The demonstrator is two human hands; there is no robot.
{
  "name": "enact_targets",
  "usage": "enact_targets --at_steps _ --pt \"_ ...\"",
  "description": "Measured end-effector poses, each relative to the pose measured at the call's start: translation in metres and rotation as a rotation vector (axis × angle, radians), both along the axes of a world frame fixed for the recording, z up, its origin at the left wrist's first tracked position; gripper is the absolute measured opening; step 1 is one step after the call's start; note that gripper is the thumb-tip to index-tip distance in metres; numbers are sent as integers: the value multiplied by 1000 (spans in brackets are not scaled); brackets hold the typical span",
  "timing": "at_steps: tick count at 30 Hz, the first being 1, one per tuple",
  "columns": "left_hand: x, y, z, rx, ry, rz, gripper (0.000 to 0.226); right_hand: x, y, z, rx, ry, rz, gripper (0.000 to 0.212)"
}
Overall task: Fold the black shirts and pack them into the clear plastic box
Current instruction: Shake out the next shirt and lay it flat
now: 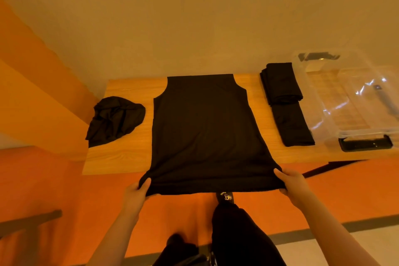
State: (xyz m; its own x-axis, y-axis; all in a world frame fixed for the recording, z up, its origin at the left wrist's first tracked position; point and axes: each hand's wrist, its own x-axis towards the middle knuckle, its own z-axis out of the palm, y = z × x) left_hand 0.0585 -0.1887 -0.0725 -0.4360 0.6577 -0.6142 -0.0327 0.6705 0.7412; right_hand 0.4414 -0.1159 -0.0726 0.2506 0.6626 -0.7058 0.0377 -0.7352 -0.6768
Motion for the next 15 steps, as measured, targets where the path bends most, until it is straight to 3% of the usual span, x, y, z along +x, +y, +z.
enact_targets --at_steps 4,8,10,15 --pt "4 -3 3 -2 146 34 38 6 -5 6 31 29 39 11" --pt "6 -9 9 37 -2 108 16 2 -15 12 119 -105 -15 18" --pt "8 -13 11 23 -19 102 17 1 -19 10 119 -122 -86 17" --pt "10 -28 14 57 219 -18 27 0 -29 12 191 -101 -151 14"
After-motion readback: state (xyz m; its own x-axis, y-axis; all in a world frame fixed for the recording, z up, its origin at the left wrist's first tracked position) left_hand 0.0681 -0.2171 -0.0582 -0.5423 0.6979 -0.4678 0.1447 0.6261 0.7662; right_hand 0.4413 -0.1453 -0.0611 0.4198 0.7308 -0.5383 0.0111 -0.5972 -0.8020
